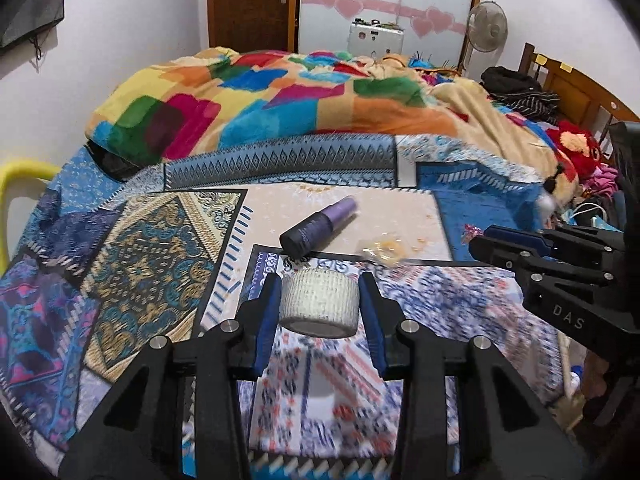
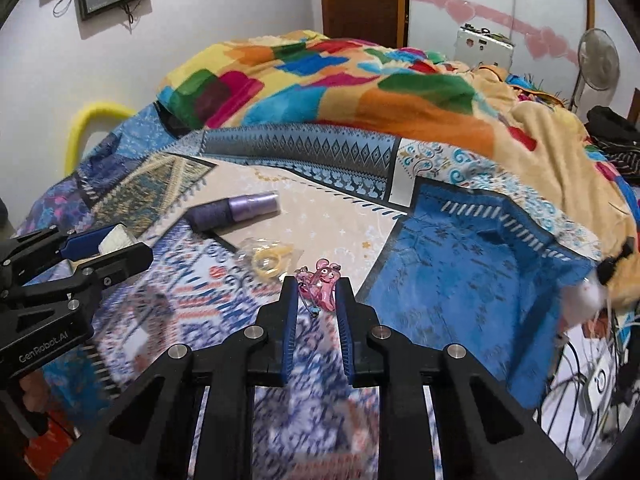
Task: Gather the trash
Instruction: 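Grasp the pink hair clip with the right tool while the left tool grasps the white tape roll, then carry the pink clip with the right tool while the left tool carries the tape roll to the bin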
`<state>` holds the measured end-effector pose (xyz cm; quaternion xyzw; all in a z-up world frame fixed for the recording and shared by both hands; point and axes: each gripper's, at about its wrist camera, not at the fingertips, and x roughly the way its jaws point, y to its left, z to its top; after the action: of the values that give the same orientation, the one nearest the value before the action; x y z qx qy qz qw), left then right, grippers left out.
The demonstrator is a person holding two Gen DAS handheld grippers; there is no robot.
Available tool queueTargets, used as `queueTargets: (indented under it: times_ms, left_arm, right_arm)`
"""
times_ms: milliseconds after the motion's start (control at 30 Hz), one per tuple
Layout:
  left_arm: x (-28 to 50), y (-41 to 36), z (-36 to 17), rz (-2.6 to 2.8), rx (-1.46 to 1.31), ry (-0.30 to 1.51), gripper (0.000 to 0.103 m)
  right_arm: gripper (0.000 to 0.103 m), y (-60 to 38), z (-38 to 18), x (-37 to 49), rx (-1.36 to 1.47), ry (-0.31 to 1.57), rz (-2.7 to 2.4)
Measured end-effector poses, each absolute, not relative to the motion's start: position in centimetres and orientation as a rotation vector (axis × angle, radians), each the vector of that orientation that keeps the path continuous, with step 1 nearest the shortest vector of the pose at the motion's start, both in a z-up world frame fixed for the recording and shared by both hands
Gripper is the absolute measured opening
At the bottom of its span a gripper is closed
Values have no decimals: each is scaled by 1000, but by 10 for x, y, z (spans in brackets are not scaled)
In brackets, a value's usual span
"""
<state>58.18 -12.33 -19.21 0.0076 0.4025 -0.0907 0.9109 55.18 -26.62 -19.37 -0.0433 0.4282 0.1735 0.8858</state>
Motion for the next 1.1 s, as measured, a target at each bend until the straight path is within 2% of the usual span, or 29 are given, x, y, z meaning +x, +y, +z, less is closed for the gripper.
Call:
queueTargets:
  times_ms: [633, 1100]
  left_arm:
    - [413, -98, -52, -125, -17, 662, 39]
    - [287, -37, -3, -5, -50, 559, 39]
  right_arm:
    - [17, -243, -59, 409, -95, 706, 444]
    - [17, -201, -5, 314, -106, 598, 550]
